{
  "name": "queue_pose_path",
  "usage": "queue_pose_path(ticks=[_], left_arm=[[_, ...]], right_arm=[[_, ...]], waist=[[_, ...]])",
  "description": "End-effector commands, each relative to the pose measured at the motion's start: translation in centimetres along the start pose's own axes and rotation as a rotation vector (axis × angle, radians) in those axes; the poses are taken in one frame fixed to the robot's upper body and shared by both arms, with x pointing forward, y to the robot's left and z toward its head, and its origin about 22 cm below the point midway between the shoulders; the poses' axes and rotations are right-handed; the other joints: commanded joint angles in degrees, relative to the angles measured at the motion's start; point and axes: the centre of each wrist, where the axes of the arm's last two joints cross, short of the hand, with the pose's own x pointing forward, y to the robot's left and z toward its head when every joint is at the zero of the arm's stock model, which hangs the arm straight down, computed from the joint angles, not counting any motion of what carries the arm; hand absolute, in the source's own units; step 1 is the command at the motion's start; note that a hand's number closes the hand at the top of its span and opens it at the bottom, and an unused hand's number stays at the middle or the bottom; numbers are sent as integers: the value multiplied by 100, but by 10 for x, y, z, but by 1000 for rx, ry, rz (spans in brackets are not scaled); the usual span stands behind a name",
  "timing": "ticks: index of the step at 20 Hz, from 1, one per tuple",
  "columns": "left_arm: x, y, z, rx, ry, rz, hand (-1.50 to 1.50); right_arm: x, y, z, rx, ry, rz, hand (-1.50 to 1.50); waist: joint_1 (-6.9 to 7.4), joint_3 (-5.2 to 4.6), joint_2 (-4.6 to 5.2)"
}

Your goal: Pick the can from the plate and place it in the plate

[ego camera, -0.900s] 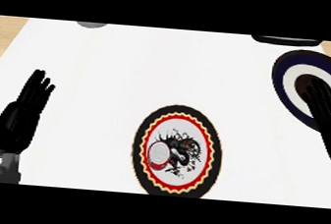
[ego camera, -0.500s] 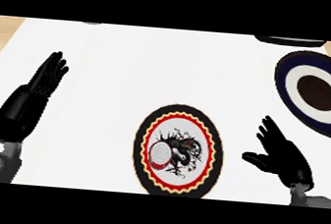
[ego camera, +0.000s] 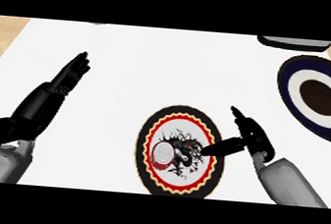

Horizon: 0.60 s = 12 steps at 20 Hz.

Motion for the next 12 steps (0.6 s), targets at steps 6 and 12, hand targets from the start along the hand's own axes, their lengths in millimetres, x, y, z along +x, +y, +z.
queue_pose_path(ticks=[6, 12], left_arm=[[1, -4, 2, -6, 8, -19, 0], [-2, 12, 10, -2, 16, 1, 0]], right_arm=[[109, 52, 20, 117, 294, 105, -150], [120, 59, 14, 323, 386, 48, -150]], waist=[[-120, 52, 0], [-112, 54, 10]])
